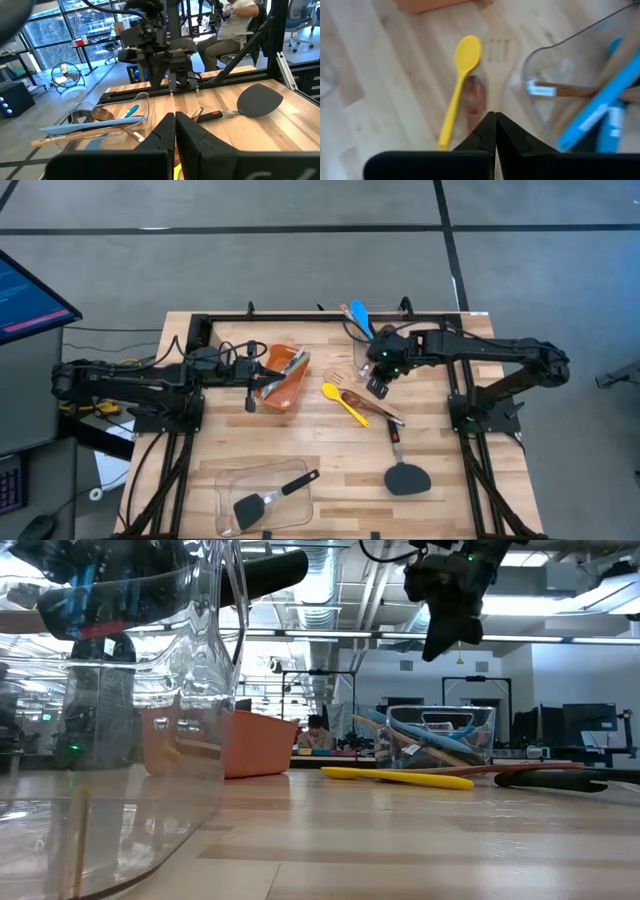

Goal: Pick & Place Kitchen Items
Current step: Put the yellow serving spoon into the top transparent bin

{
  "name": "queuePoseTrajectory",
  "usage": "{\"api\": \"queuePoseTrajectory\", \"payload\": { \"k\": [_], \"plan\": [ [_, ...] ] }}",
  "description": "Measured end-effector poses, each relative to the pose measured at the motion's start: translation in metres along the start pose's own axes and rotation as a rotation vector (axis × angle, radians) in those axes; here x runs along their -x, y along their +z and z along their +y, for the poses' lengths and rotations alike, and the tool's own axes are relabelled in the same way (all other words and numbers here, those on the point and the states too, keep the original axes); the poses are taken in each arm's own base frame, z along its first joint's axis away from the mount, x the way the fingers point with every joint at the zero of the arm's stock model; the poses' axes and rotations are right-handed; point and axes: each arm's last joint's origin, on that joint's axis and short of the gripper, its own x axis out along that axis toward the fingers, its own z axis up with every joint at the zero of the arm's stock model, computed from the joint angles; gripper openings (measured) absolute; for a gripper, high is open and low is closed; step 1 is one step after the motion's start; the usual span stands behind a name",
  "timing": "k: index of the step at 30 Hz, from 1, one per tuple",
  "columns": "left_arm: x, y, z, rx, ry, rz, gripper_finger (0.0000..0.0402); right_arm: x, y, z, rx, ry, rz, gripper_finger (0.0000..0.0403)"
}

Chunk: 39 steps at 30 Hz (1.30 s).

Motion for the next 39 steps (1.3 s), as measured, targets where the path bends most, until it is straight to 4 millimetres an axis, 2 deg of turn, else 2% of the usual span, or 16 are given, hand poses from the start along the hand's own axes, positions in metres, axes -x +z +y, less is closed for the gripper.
{"api": "queuePoseTrajectory", "payload": {
  "k": [6,20,32,39],
  "plan": [
    [0.000,0.001,0.000,0.000,0.001,-0.005,0.0001,0.001,-0.005,0.014,0.004,0.097,0.028,0.0000],
    [0.000,0.001,0.000,0.000,0.002,-0.007,0.0001,0.002,-0.010,0.031,0.057,0.134,0.030,0.0000],
    [0.000,0.001,0.000,0.000,0.002,-0.007,0.0001,0.006,-0.021,0.052,-0.067,0.170,0.062,0.0000],
    [0.000,0.001,0.000,0.000,0.002,-0.007,0.0001,0.006,-0.023,0.057,-0.062,0.185,0.059,0.0000]
  ]
}}
